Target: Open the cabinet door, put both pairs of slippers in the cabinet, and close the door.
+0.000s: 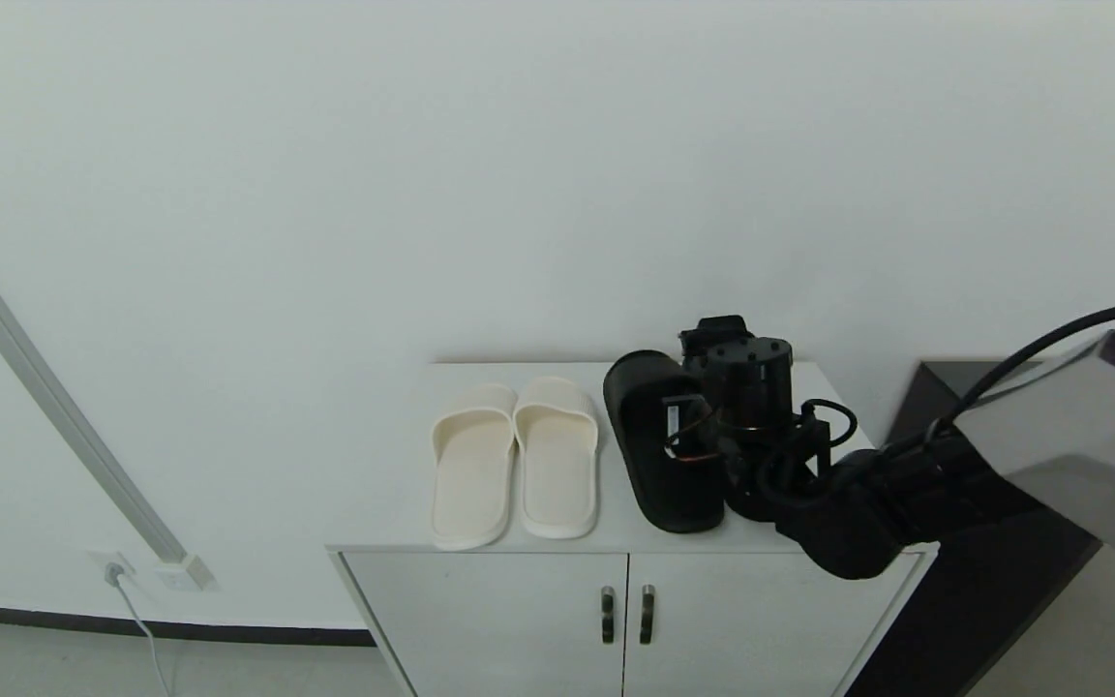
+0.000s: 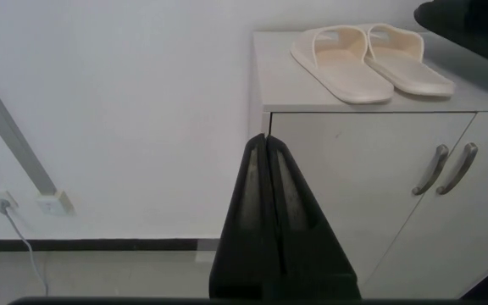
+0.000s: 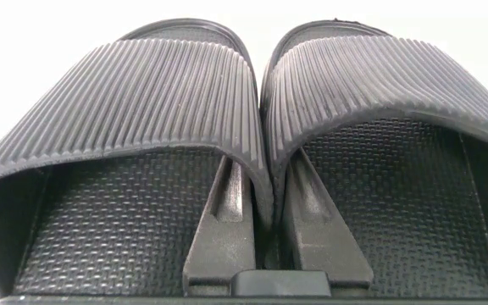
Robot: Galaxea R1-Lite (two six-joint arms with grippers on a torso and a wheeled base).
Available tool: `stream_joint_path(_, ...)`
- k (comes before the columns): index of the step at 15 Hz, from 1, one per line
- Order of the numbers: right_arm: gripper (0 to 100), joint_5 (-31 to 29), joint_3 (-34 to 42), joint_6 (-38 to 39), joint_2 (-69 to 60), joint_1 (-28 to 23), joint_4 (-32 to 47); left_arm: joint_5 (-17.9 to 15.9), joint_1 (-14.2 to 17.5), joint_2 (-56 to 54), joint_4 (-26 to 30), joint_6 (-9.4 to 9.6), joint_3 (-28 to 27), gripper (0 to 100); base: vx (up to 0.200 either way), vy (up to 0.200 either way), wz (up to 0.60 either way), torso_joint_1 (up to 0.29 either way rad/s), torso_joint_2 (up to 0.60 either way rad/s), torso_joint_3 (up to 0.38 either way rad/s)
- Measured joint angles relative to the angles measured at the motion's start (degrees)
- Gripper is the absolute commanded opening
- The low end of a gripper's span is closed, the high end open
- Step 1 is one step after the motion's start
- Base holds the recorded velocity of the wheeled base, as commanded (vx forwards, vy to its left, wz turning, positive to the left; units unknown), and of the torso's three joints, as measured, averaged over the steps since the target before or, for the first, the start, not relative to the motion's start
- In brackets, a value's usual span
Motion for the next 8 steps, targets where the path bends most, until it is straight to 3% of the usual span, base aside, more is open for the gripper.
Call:
stream_joint_path(5,0,11.65,15.56,-1.21,-13.51,3.69,0.16,-0.06,0.0,0.0,0.0,0.0,0.0,0,0.0,0.0,0.0,0.0,0.0,0.0)
stream_joint_path(8,0,23.02,24.21,-1.01,-22.04,3.77,0.62,-0.06,0.02,0.0,0.0,0.0,0.0,0,0.0,0.0,0.0,0.0,0.0,0.0)
